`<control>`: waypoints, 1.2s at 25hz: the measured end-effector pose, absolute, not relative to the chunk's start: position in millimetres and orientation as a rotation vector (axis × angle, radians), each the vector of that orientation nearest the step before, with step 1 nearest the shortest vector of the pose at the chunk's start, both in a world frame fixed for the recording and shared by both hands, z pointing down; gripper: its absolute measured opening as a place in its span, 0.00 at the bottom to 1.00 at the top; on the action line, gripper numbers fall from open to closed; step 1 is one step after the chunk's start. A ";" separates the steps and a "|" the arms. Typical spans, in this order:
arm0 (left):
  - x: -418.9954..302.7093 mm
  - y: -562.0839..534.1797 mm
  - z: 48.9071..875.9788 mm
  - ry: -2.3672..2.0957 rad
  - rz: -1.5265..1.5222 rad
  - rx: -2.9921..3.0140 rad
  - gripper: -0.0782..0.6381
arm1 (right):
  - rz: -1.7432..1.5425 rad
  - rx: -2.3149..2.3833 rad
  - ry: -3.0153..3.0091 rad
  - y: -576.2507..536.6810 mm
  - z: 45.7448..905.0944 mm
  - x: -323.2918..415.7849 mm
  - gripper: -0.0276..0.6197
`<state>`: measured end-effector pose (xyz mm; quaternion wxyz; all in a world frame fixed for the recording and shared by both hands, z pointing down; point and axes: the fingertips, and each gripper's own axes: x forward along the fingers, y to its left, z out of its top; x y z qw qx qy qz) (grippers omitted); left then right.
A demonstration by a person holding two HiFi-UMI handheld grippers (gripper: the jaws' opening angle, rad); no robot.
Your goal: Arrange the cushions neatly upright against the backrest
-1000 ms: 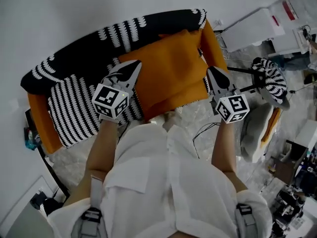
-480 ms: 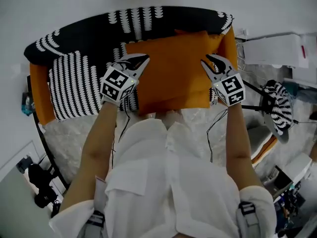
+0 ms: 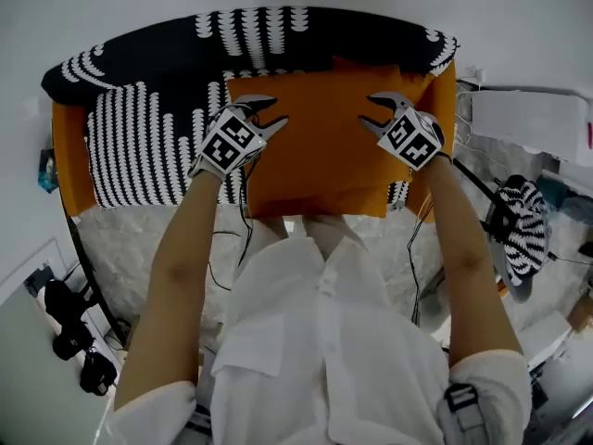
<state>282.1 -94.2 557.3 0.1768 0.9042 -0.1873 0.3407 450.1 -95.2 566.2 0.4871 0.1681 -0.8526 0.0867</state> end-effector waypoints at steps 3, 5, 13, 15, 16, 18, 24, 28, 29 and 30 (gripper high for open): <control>284.4 -100.4 585.2 -0.459 1.068 2.549 0.41 | 0.190 0.292 -2.026 -103.7 596.7 450.9 0.37; 284.5 -103.2 604.1 -0.397 1.151 2.535 0.42 | 0.178 0.219 -1.992 -109.2 616.8 453.7 0.41; 278.5 -114.9 668.7 -0.238 1.389 2.450 0.52 | 0.175 0.033 -1.865 -134.8 686.5 472.7 0.51; 277.2 -118.3 681.5 -0.212 1.430 2.433 0.53 | 0.165 -0.008 -1.832 -138.7 698.8 477.2 0.52; 276.3 -120.6 687.4 -0.204 1.448 2.423 0.54 | 0.161 -0.026 -1.818 -140.7 704.0 478.6 0.52; 274.7 -123.8 699.1 -0.187 1.479 2.398 0.55 | 0.150 -0.058 -1.795 -142.7 713.4 479.9 0.52; 274.5 -122.1 734.6 -0.072 1.631 2.348 0.56 | 0.136 -0.131 -1.759 -139.0 737.9 477.6 0.53; 276.9 -118.9 751.5 -0.052 1.690 2.297 0.55 | 0.148 -0.155 -1.755 -137.8 746.8 474.3 0.53; 278.2 -117.3 754.3 -0.056 1.698 2.289 0.55 | 0.146 -0.155 -1.754 -136.5 748.6 474.9 0.52; 279.5 -115.5 755.8 -0.059 1.705 2.286 0.54 | 0.144 -0.153 -1.753 -134.5 750.0 475.8 0.49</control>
